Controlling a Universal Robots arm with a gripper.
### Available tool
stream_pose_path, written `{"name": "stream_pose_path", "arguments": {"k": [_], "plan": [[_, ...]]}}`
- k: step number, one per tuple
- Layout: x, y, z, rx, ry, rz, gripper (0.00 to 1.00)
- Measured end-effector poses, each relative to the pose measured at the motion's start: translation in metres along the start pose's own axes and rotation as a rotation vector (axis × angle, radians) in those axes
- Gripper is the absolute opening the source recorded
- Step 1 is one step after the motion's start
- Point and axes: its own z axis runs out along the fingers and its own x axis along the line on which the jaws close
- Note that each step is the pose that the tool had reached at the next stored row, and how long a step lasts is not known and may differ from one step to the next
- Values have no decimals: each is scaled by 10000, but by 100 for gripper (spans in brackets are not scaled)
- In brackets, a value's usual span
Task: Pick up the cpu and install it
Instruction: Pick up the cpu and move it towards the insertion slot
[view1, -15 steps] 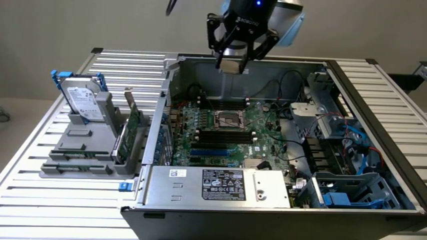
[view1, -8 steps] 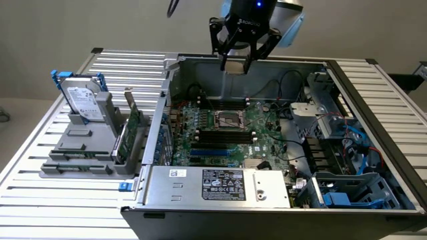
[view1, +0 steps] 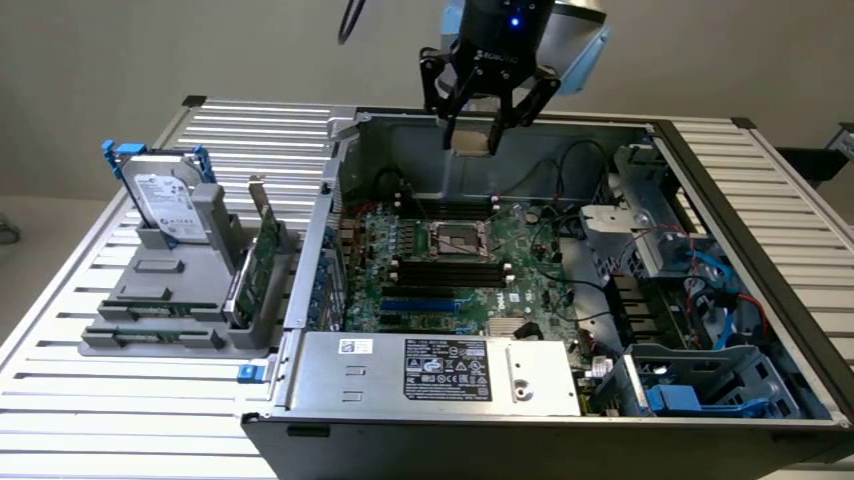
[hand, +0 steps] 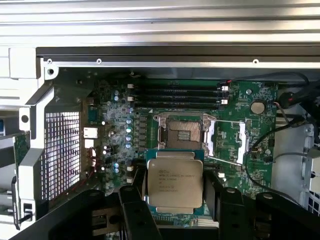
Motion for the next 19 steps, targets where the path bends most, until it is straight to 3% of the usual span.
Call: {"name": "stream_pose_path", "arguments": {"k": [19], "plan": [[-42, 69, 346, 0, -5, 0, 55]]}}
